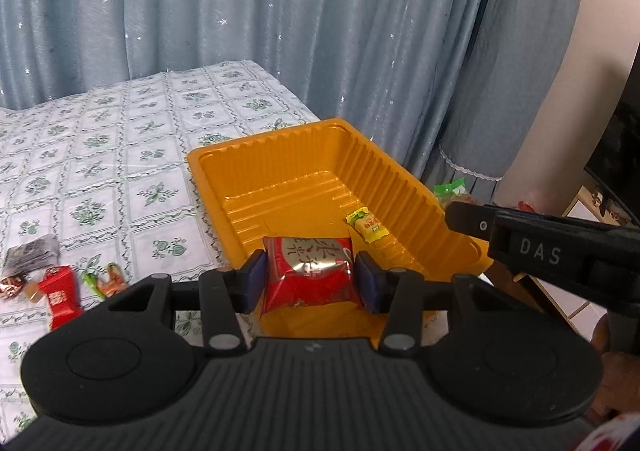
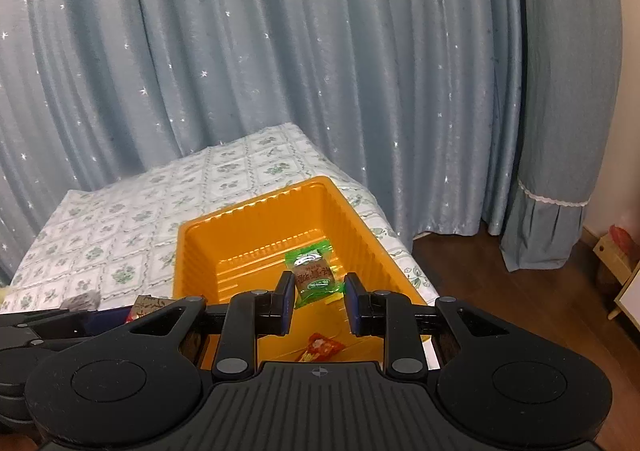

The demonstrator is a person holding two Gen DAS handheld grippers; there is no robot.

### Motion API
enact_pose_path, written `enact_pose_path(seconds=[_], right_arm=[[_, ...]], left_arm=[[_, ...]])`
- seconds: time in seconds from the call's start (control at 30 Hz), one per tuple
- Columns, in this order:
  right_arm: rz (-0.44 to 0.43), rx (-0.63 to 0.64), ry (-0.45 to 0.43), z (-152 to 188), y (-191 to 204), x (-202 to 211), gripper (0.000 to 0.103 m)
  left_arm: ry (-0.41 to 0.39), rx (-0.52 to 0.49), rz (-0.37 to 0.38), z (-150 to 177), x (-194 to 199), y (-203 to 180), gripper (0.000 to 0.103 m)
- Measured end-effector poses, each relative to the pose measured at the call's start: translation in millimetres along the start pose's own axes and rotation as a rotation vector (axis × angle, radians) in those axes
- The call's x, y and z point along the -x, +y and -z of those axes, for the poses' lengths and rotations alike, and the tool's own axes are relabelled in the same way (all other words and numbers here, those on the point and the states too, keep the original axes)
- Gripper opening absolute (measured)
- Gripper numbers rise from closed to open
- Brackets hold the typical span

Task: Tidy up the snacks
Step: 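Carry the green candy and the red bag over the orange tray, then open the left tool to drop the red bag while the right tool releases the green candy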

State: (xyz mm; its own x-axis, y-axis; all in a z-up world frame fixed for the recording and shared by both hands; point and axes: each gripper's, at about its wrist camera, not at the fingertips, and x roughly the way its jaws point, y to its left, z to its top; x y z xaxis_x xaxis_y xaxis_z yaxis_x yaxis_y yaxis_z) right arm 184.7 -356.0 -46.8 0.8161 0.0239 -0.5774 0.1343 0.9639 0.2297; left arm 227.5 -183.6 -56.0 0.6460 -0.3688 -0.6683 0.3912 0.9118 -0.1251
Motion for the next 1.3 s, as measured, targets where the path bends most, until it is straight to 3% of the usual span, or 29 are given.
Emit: enact_pose_path(seconds=[0.3,0.4,0.43,1.2,1.23,1.3], right_arm=[[0.009,-0.016,0.017,1,-8,-18,0.027],[0.013,-0.022,0.023,1,-11,-21,0.027],[0.014,-0.025,0.026,1,-12,-22,0.027],[-0.064,-0.048,0.044,0,3,-28,0.027],[-0.079,-0.061,0.043,0,2,-29,0.028],[-0.094,-0.097,0.037,-1,-1,-30,0.049]], left_arm=[[0.020,-0.011,0.014,-1,-23,-3,0.047],[0.021,-0.010,0.019,-1,-27,-2,0.066],[0.020,-0.007,0.021,0,-26,-1,0.067],[-0.003,0.048,-0.034,11,4,30,0.067],[-0.002,0.048,-0.036,11,4,31,0.067],[-0.002,0.049,-0.041,13,6,33,0.067]])
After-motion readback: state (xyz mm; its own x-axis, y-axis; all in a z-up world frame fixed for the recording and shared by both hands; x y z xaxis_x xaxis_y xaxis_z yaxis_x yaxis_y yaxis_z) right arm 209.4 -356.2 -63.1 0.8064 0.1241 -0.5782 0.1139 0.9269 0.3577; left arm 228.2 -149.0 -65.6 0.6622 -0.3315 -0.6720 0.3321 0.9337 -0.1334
